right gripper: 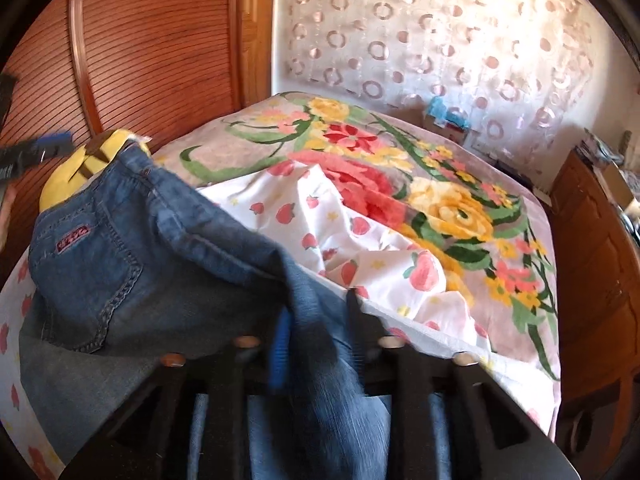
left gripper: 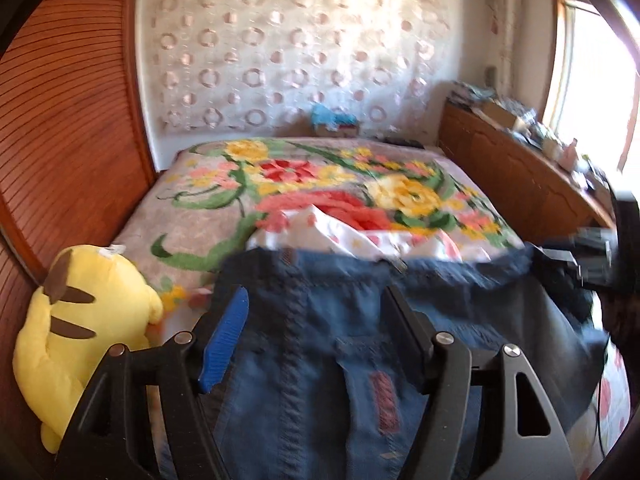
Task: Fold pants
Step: 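Lower the folded leg onto the jeans and open both grippers, then grasp the hem of the folded jeans with the right gripper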
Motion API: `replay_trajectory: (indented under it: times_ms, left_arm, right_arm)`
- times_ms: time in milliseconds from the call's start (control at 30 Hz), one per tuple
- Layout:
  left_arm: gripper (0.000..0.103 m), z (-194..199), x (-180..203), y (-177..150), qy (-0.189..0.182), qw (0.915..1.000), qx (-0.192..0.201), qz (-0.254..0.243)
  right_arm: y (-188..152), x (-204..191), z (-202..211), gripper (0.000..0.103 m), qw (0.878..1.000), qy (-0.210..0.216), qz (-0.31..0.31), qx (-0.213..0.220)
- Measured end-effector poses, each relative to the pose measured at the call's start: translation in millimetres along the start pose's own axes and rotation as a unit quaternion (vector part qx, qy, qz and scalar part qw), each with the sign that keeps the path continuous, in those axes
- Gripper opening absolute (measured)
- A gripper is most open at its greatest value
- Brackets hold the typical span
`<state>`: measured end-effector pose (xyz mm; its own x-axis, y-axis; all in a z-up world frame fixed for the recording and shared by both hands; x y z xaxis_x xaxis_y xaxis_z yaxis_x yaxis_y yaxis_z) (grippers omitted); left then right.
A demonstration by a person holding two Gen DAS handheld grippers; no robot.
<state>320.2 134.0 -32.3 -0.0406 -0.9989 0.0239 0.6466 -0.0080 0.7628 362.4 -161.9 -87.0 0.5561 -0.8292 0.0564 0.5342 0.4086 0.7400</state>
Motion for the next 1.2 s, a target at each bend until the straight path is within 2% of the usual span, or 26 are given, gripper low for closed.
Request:
replay_trajectory:
  times_ms: [67,233,500,567,633,700,1033,1100,1133,1167,1200]
  left_arm:
    - [0.07,-1.1,19.5,-9.4,-0.015,0.9998,-0.008,-0.012]
    - [0.07,-1.1,54.5,-23.8,-0.061,0.9978,-0.014,-0.023]
    - [0.07,-9.3,74.6,-39.1,-0.081,0.9951,-0.024,-0.052]
    - [0.07,-13.2,78.0,-44.8,-0.085,0.994,-0.032,-0.06]
    - [0.07,-15.5,80.0,-48.7,-0.087,0.9933,-0.035,-0.067]
    - [0.07,-19.2,79.6,-50.7,-0.087,0.9928,-0.039,-0.072]
    - [0.07,-21.6,78.4,-53.0,-0.096,0.9922,-0.045,-0.065]
    - [0.07,-20.1,78.7,-53.1,-0.097,0.9923,-0.043,-0.064]
    - [0.07,-20.8,77.4,-52.3,-0.097,0.9923,-0.042,-0.063]
    - [0.07,-19.9,77.8,-52.4,-0.098,0.9923,-0.041,-0.063]
    - [0.07,-18.2,77.4,-52.0,-0.1,0.9924,-0.039,-0.061]
  right_arm:
    - [-2.5,7.5,6.5,0.043,1.0,0.008,-0.021,0.005]
    - [-21.8,20.0,39.4,0.044,0.998,-0.002,-0.054,0.018]
    - [-59.7,14.5,85.2,0.044,0.997,-0.019,-0.079,0.016]
    - [-66.3,8.0,86.1,0.053,0.997,-0.02,-0.076,0.006]
    - [-72.1,3.2,83.0,0.056,0.997,-0.027,-0.069,-0.005]
    - [-79.1,-1.3,74.9,0.056,0.997,-0.041,-0.063,-0.019]
    - [-73.5,-4.1,33.6,0.056,0.993,-0.092,-0.046,-0.062]
    - [-70.8,-3.0,27.7,0.041,0.992,-0.096,-0.045,-0.067]
    - [-68.1,-2.9,25.1,0.024,0.992,-0.095,-0.044,-0.071]
    - [-65.1,-3.5,23.5,0.014,0.992,-0.09,-0.042,-0.075]
    - [-61.6,-3.1,23.5,0.011,0.992,-0.092,-0.04,-0.073]
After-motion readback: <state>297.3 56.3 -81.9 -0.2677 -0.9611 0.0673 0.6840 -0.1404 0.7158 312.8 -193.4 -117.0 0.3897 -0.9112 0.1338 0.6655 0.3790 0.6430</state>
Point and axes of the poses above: each gripper's, at about its wrist camera, not at the fingertips, and z roughly against the way its jaws point, x to its right, y to its top, the point moved 2 cm from there along -z, roughly the way its jaws point, and after that the axes turned 4 degrees about -z, right-handed, at the moved point
